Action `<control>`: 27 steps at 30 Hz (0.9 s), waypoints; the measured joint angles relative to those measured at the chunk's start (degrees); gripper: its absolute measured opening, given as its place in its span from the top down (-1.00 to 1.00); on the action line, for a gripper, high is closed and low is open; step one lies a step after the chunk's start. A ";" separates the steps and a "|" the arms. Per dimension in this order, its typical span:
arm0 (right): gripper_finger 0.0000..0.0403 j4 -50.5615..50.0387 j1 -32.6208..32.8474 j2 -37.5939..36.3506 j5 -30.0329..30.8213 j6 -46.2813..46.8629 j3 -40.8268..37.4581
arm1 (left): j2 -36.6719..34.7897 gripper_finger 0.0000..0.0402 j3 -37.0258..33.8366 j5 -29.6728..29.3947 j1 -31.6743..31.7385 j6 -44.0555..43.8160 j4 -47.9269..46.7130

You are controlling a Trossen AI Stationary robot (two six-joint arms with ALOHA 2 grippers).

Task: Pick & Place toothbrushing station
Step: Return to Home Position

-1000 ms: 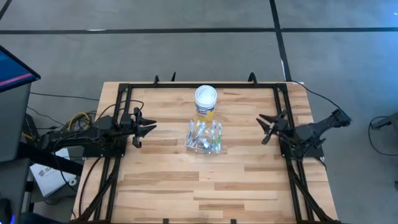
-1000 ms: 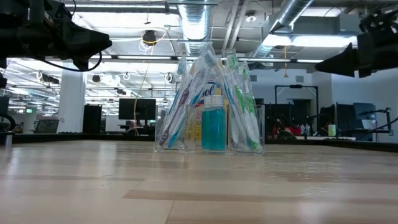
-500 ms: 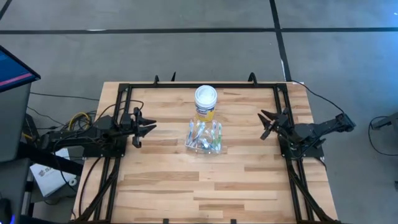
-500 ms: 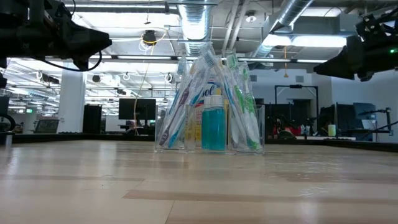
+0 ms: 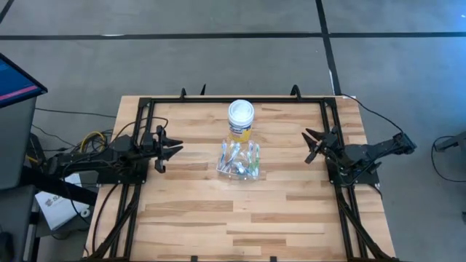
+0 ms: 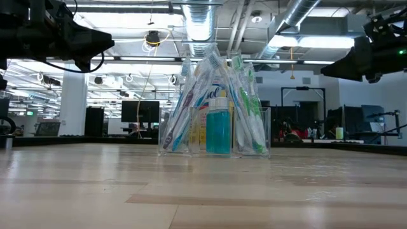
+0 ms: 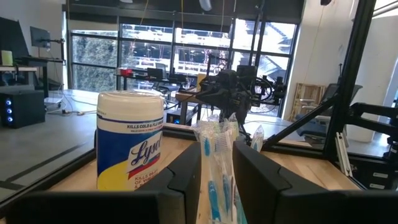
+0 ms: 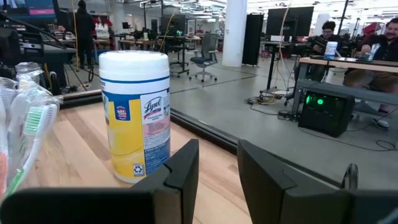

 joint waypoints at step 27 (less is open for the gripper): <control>0.50 -0.02 0.03 0.00 -0.02 0.00 0.02 | 0.02 0.57 0.00 0.01 0.00 -0.02 0.96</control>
